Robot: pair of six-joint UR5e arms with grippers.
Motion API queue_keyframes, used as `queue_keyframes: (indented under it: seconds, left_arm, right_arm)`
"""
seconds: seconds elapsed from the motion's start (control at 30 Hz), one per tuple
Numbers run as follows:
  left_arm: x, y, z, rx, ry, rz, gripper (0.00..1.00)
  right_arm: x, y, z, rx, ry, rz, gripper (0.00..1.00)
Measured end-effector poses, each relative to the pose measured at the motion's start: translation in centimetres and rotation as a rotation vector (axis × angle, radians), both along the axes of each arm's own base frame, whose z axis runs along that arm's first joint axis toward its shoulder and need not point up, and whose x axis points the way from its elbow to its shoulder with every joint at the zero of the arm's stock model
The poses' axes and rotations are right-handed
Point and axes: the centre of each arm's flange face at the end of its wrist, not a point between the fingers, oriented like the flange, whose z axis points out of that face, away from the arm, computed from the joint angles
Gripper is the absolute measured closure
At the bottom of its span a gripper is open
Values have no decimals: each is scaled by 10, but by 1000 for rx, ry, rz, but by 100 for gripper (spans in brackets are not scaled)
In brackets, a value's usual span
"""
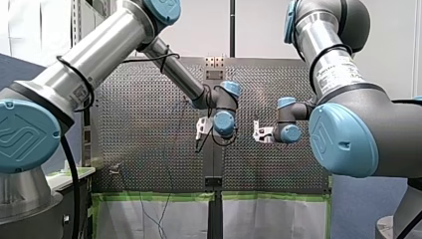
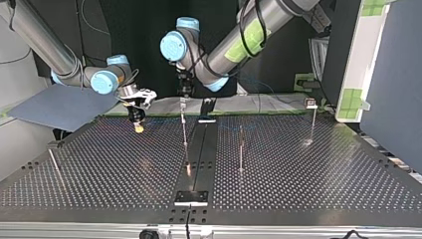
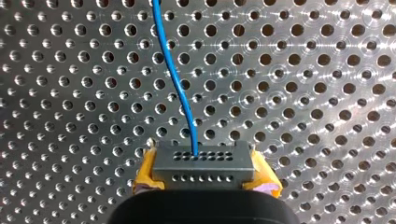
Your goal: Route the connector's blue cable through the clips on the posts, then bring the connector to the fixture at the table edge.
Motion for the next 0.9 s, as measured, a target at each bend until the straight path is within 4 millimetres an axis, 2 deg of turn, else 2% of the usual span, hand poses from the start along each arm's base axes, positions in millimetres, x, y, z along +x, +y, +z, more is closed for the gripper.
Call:
queue_keyframes:
  seconds: [0.33, 0.9]
  left_arm:
    - [-30, 3, 29, -105, -57, -24, 0]
    - [-58, 27, 70, -344, -126, -40, 0]
  right_arm:
    - [0, 1, -1, 9, 2, 0, 100]
    - [1, 1, -1, 13, -3, 1, 100]
